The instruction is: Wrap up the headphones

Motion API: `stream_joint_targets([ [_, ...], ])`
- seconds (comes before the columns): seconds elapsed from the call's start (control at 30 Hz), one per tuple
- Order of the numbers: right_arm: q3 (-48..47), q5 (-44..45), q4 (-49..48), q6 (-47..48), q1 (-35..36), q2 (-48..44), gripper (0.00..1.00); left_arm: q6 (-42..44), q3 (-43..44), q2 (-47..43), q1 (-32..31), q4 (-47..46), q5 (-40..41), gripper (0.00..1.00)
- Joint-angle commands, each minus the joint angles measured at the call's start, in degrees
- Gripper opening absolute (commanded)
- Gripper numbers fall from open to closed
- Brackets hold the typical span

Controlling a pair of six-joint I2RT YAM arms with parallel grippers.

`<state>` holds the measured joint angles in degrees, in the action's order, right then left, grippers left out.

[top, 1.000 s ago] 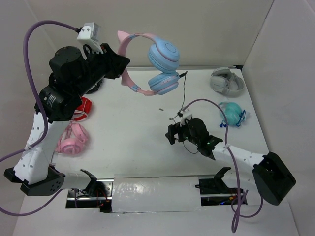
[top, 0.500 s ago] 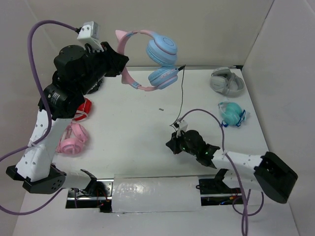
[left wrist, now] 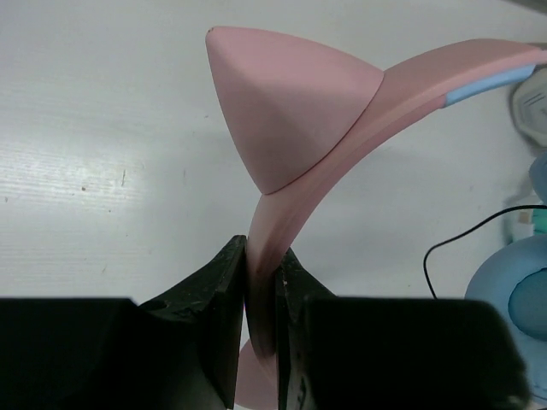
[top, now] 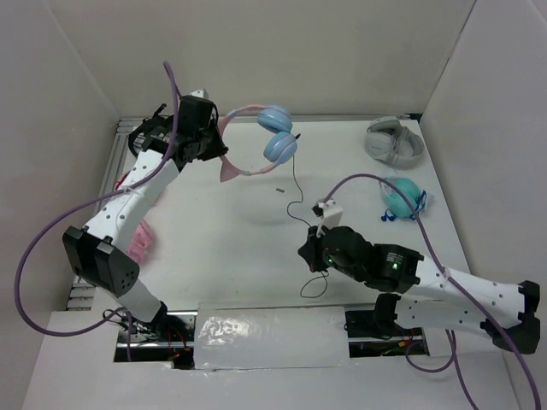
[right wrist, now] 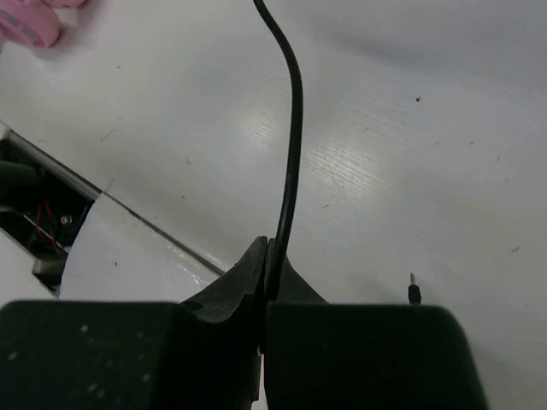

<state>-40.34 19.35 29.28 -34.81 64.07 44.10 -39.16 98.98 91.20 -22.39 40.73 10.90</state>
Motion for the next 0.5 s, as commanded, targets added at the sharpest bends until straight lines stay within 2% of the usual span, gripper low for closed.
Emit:
stream_joint_targets([
  [0.0,-11.93,7.87,14.20,3.33,5.69,7.90,0.00,-4.08,0.61,-1.20,-0.46,-4.17,0.79,0.00],
  [0.07,-18.77,9.64,17.37,7.36,10.44,11.08,0.00,-3.39,-1.58,-0.85,-1.07,-4.52,0.79,0.00],
  [0.2,-25.13,9.56,16.17,16.84,12.04,15.40,0.00,2.49,-8.96,-2.78,-3.09,-11.45,-1.22,0.00],
  [0.33,-30.41,11.23,14.76,23.72,10.03,15.93,0.00,10.83,-15.82,-5.41,-6.26,-18.22,-6.56,0.00],
  [0.47,-33.05,8.17,12.48,30.84,2.49,14.71,0.00,16.82,-23.63,-8.48,-8.19,-23.40,-12.65,0.00],
])
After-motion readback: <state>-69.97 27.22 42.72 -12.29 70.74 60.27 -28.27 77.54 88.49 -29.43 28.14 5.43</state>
